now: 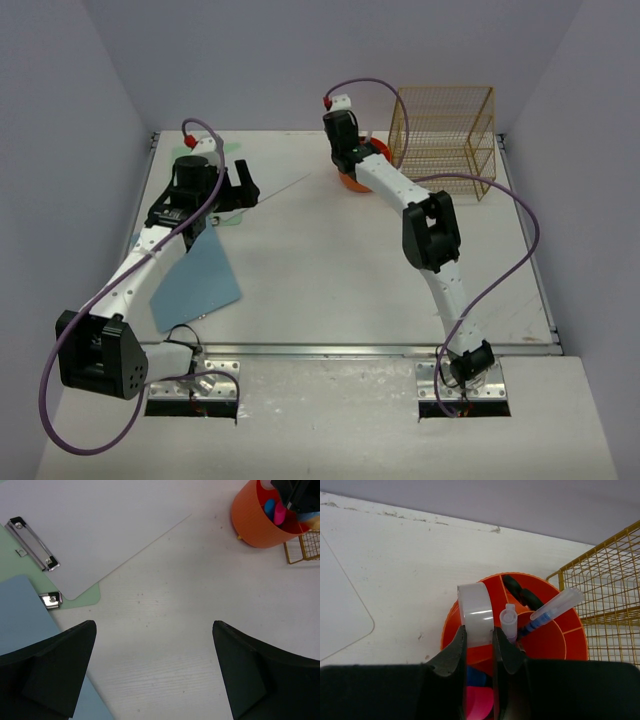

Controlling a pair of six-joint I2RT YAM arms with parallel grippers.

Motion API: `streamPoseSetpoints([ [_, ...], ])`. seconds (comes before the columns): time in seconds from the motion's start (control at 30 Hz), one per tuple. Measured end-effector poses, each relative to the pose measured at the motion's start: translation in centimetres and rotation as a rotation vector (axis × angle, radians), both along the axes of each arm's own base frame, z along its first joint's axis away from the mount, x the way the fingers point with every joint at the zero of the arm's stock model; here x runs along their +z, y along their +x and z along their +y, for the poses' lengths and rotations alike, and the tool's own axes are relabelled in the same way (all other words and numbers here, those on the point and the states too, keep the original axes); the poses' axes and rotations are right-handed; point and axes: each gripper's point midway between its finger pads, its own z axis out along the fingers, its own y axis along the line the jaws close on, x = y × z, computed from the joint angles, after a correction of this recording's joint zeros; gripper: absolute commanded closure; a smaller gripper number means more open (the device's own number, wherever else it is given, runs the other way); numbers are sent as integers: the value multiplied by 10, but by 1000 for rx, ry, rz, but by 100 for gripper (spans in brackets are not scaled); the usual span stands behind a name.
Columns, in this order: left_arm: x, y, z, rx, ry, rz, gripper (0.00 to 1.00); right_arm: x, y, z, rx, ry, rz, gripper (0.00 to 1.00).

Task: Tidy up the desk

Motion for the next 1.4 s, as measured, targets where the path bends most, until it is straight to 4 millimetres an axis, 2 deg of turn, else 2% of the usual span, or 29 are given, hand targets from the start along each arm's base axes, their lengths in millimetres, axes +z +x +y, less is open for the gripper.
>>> streamPoseSetpoints([
  [0.1, 0, 0, 0, 0, 0, 1, 0, -1, 0, 0, -5, 10, 0, 50],
  [0.3, 0, 0, 0, 0, 1, 1, 0, -3, -2, 4, -2, 46, 11, 40],
  [0.37, 0, 0, 0, 0, 0, 1, 0, -3, -4, 7, 11, 61, 20, 40],
  [0.47, -1, 0, 0, 0, 0, 1, 0, 6, -11, 14, 53, 92, 33, 39],
  [0.5, -1, 0, 0, 0, 1, 2, 0, 13, -13, 17, 75, 106, 29, 33],
  [0.6, -1, -1, 0, -1, 3, 6, 0, 45, -25, 26, 151, 139, 2, 15],
  [0.7, -1, -3, 1, -12, 20, 20, 0, 94, -54, 32, 264, 151, -70, 4],
  [0.83, 3, -4, 0, -56, 60, 33, 0, 182, -95, 36, 397, 156, -218, 1],
  [0.9, 4, -3, 0, -79, 87, 37, 0, 222, -115, 29, 439, 142, -279, 1],
  [0.97, 2, -3, 1, -100, 116, 42, 0, 251, -132, 11, 453, 123, -315, 1],
  [1.0, 1, -4, 2, -106, 129, 47, 0, 256, -139, -1, 450, 108, -315, 1],
  [1.03, -1, -5, 4, -108, 143, 54, 0, 256, -147, -14, 445, 89, -305, 1],
  [1.07, -3, -5, 6, -105, 155, 59, 0, 248, -156, -27, 438, 65, -274, 1],
  [1.13, -7, -6, 10, -91, 171, 73, 2, 220, -172, -51, 426, 21, -187, 1],
  [1.23, -18, -5, 19, -49, 180, 125, 6, 154, -199, -76, 431, -29, 6, 1],
  [1.33, -32, -5, 36, 38, 180, 188, 8, 86, -233, -94, 448, -48, 221, 1],
  [1.4, -40, -8, 57, 115, 160, 232, 8, 55, -255, -102, 457, -51, 329, 1],
])
